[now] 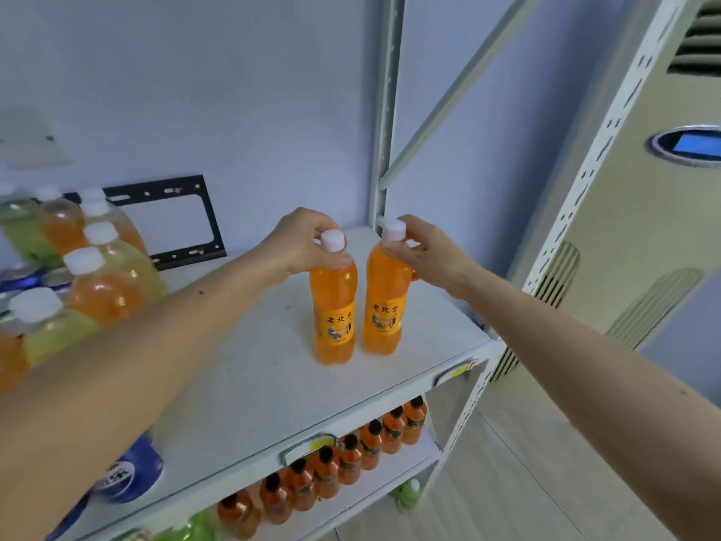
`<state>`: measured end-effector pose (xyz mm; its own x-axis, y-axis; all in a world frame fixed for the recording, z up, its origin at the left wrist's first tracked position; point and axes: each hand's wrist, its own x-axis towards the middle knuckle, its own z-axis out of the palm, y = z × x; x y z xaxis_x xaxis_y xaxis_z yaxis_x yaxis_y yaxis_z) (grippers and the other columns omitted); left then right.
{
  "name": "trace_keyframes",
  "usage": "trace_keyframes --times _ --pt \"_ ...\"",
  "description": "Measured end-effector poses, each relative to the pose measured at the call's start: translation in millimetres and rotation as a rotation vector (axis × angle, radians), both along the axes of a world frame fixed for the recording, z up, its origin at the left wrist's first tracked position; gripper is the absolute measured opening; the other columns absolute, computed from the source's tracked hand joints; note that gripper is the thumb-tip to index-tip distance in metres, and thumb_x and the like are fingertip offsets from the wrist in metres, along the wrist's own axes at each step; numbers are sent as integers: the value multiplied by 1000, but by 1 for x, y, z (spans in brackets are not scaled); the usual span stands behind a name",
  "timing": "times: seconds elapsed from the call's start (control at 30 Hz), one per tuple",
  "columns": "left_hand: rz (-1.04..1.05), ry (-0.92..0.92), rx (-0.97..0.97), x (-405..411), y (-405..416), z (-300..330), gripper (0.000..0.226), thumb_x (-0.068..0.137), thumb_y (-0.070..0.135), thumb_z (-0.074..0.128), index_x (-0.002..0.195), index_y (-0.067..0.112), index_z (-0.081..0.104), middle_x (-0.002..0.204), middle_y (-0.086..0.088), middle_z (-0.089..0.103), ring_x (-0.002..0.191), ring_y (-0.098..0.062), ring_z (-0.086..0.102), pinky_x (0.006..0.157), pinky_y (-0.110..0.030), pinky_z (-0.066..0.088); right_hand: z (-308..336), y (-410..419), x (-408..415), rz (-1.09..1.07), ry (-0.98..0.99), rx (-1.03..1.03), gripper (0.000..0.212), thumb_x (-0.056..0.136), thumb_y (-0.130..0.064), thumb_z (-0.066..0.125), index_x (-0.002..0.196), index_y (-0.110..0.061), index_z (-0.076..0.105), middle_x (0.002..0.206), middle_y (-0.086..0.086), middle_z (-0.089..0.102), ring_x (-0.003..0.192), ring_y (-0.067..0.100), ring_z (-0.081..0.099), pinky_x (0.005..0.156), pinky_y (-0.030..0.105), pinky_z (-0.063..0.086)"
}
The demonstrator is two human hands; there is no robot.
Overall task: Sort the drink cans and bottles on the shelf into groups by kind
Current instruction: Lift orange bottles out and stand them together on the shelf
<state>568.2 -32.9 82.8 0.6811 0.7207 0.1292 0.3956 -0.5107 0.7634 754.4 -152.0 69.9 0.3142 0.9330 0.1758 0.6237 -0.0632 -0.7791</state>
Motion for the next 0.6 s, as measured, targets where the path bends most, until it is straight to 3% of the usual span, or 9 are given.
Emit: trace_keyframes --times 0.17,0.37,0.6 --pt "79 -41 -43 1 -12 -7 38 73 20 83 107 14 67 111 -2 67 110 -21 61 95 -47 51 -10 3 14 109 34 9 23 93 -37 61 111 -23 57 114 3 62 106 22 61 87 41 55" --pt "153 -33 -93 7 -33 -32 74 64 23 89 122 28 43 117 5 58 111 -18 57 93 -42 52 -13 3 12 137 11 -13 36 94 -43 56 121 -21 50 114 -1 58 104 21 59 86 40 55" --pt "246 -120 -94 -1 -42 -43 75 64 20 89 124 29 46 123 4 58 115 -18 56 95 -42 51 -13 -2 4 143 -4 0 36 95 -43 54 121 -19 46 107 -2 54 98 19 57 79 36 54"
